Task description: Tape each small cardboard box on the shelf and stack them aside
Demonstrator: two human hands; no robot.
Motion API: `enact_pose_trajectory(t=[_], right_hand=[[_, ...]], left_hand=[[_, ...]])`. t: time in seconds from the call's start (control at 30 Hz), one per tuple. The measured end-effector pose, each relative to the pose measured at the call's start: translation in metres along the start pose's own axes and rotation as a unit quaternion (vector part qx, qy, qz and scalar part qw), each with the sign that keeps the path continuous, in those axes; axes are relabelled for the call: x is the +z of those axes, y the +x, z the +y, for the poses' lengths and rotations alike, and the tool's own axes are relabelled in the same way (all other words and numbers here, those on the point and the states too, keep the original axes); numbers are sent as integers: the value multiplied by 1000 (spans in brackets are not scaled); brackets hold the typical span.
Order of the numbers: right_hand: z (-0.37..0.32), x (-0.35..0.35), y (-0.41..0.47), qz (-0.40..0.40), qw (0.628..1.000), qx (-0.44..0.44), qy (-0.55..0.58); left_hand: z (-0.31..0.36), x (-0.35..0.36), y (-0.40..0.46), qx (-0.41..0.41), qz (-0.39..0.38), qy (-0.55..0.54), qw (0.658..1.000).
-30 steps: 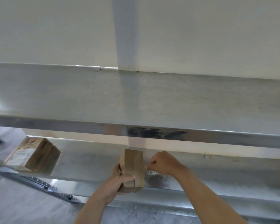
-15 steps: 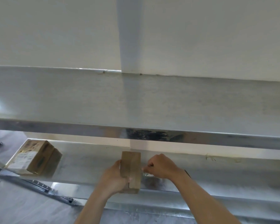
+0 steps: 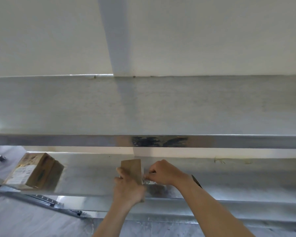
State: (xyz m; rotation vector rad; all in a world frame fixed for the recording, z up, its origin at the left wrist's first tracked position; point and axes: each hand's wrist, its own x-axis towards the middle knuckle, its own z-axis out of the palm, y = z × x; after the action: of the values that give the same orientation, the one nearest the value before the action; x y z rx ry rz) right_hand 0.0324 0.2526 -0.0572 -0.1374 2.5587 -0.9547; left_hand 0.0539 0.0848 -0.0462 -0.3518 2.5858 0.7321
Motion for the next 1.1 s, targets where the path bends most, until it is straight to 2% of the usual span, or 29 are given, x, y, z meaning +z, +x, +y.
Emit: enact_pose_trajectory(t=[0.17,0.27,0.43,0.7,0.77,0.87,0.97,1.1], right_hand=[[1,-6,-3,3,1000,5,7],[7,-12,-6,1,1000,15,3],[21,-17,-14,12,999,44,12],[20,-20,-11,22,995,70,-61],[17,-18,-8,21,995,70,-67],[14,-12,-3,9,995,74,-67],[8,-6,0,-3,996,68,-55],[0,-9,-1,-12,997,59,-58]], left_hand=[[-15,-6,6,8,-14,-46,999],[-26,-11,10,9,-42,-115,992],[-32,-18,1,-2,-120,-292,949],[-40,2,10,2,-227,-395,890],[-44,0,16,11,-248,-391,886],[-55,-9,24,53,-245,-296,922],[-60,-18,27,86,-211,-141,963],[-42,-15,26,133,-124,-84,980]])
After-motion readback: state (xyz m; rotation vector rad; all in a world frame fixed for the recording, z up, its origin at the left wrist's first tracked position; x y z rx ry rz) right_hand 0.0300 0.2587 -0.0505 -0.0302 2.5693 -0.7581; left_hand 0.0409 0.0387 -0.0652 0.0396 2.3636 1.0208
